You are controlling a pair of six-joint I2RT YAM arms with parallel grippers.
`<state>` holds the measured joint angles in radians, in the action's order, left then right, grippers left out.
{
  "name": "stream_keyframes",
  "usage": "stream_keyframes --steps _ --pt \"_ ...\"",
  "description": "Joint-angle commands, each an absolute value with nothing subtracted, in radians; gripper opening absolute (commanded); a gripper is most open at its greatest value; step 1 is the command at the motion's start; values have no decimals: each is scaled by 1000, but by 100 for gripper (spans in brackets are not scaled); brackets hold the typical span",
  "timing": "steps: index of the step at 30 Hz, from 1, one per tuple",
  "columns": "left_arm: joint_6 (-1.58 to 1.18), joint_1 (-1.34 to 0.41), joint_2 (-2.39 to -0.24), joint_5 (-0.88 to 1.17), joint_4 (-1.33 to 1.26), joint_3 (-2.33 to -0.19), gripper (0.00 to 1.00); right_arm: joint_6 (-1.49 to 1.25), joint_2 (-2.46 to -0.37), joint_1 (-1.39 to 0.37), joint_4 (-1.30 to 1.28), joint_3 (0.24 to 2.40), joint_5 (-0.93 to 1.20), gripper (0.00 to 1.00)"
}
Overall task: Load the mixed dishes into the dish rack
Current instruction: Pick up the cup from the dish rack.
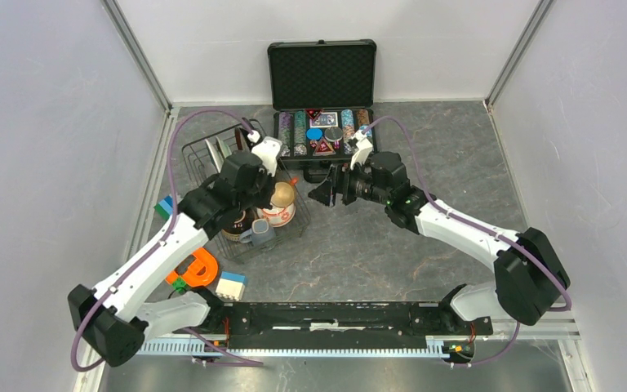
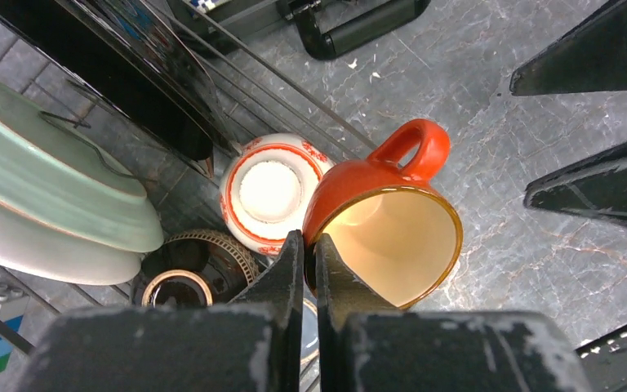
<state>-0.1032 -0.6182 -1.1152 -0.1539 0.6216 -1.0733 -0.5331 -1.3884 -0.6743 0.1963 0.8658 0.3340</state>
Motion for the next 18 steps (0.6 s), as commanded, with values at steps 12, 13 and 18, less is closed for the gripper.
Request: stream_keyframes --steps 12,13,18 --pt "147 -690 -874 -263 163 -821 2 -1248 -1428 -658 628 802 493 83" --pt "176 -715 -874 -291 143 -815 2 -1265 -1440 -665 630 811 491 83" --pt "279 -815 -875 -429 68 -787 2 -1276 -1488 -683 606 859 481 79"
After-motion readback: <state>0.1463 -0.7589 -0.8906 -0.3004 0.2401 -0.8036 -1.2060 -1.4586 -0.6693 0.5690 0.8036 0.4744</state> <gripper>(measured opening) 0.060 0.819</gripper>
